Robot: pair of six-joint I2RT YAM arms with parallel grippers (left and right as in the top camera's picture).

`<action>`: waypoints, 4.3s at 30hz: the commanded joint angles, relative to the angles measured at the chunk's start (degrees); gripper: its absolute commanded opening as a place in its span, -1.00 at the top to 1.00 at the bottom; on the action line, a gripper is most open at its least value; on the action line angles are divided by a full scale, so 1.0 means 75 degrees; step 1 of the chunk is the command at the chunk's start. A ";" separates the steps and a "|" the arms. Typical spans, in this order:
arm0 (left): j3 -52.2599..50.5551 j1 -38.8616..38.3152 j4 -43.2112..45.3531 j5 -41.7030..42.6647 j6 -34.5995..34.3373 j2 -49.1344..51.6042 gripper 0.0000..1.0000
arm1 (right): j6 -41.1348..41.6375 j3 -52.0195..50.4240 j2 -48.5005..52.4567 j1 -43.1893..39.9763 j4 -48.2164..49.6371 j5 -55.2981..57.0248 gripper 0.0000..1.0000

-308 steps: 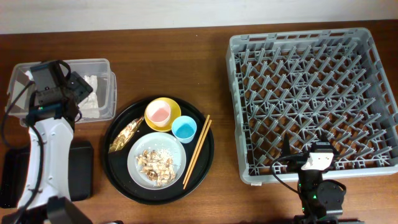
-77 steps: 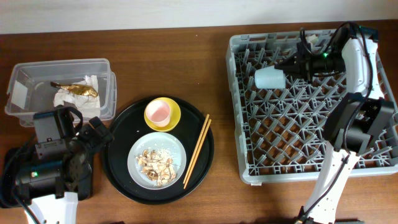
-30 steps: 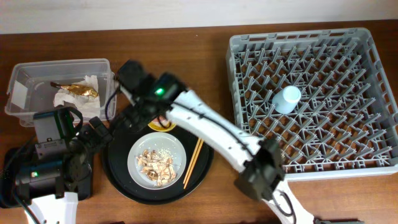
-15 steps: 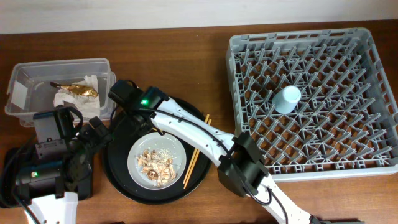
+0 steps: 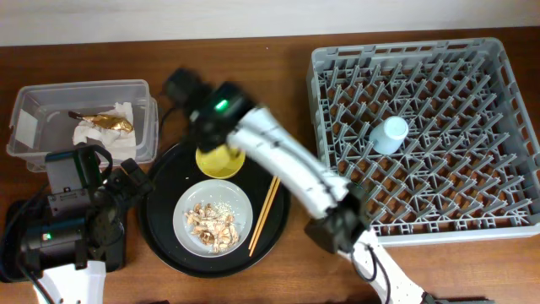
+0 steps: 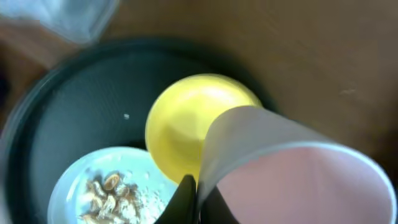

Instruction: Sort waste into correct bins and load items into the dishwasher rack

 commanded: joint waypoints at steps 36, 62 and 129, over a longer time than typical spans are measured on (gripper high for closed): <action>0.0105 0.0041 -0.0015 0.0058 -0.0090 -0.0047 -0.99 | -0.0586 -0.4287 -0.1547 -0.8877 0.1818 -0.5581 0.48; 0.0105 0.0041 -0.0015 0.0058 -0.0090 -0.0047 -0.99 | -0.0420 -0.3675 -0.1644 -0.6137 0.1020 -0.1510 0.92; 0.0105 0.0041 -0.0012 0.0058 -0.0090 -0.0047 -0.99 | -0.0023 -0.2221 -0.1067 -0.0755 0.1859 -0.1323 -0.54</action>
